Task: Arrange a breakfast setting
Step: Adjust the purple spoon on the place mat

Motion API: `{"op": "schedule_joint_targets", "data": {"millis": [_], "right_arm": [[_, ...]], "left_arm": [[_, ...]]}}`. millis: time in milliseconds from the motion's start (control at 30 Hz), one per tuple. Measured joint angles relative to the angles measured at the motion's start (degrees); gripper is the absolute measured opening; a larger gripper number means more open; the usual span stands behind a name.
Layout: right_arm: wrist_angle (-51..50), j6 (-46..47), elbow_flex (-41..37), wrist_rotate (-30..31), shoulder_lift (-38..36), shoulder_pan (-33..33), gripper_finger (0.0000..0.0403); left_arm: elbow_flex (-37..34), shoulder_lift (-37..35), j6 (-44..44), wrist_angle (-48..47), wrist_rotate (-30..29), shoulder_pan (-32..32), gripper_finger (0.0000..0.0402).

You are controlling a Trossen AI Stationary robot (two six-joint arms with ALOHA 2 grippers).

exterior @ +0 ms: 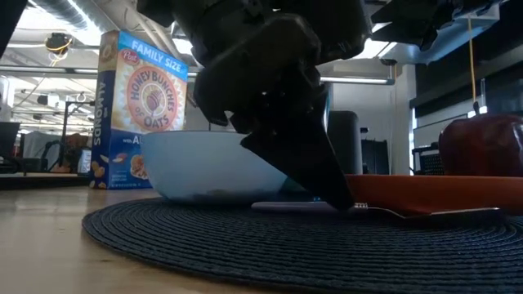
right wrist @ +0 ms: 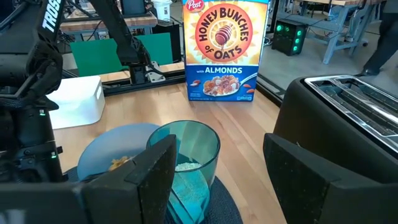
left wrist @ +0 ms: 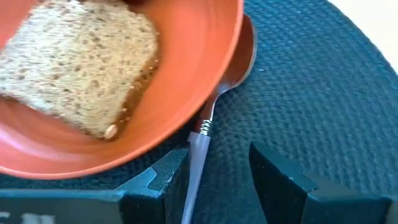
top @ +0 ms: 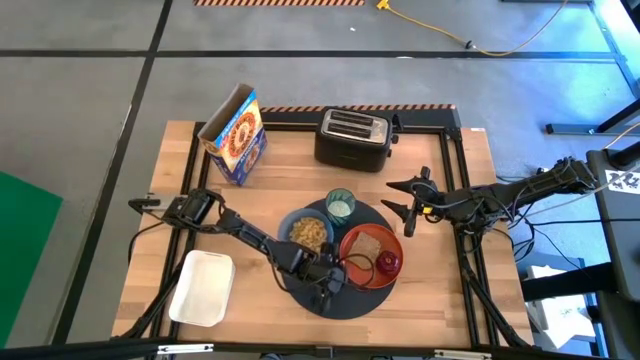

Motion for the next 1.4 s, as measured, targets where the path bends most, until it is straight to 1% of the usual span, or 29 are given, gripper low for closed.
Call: {"op": "schedule_joint_targets", "data": {"millis": [300,467,600,900,1000,1100,1233,1333,1400], "right_arm": [[0.00,-0.04,0.00,-0.94,0.00,0.02,0.0230],[0.00,-0.04,0.00,-1.00,0.00,0.00,0.0230],[0.00,-0.13,0.00,-1.01,0.00,0.00,0.0230],[0.00,-0.15,0.00,-1.01,0.00,0.01,0.0230],[0.00,-0.15,0.00,-1.01,0.00,0.01,0.0230],[0.01,-0.15,0.00,-1.02,0.00,0.01,0.0230],[0.00,-0.15,0.00,-1.03,0.00,0.00,0.0230],[0.00,-0.15,0.00,-1.03,0.00,0.00,0.0230],[0.00,-0.15,0.00,-1.03,0.00,0.00,0.0230]], "left_arm": [[0.00,0.00,-0.01,0.05,0.11,0.16,0.0160],[0.00,0.00,-0.72,-0.06,5.80,0.33,0.0160],[0.04,0.00,-4.18,-0.83,7.85,-0.59,0.0160],[0.17,-0.17,-10.29,-4.11,7.73,-3.02,0.0160],[0.29,-0.17,-10.87,-4.61,7.54,-3.53,0.0160],[1.80,-0.12,-11.01,-7.75,7.70,-3.94,0.0160],[5.32,0.04,-11.43,-15.96,7.72,-4.31,0.0160],[8.39,0.21,-12.72,-21.84,4.50,-4.74,0.0160],[10.12,0.24,-12.59,-22.78,2.61,-4.95,0.0160]]}}
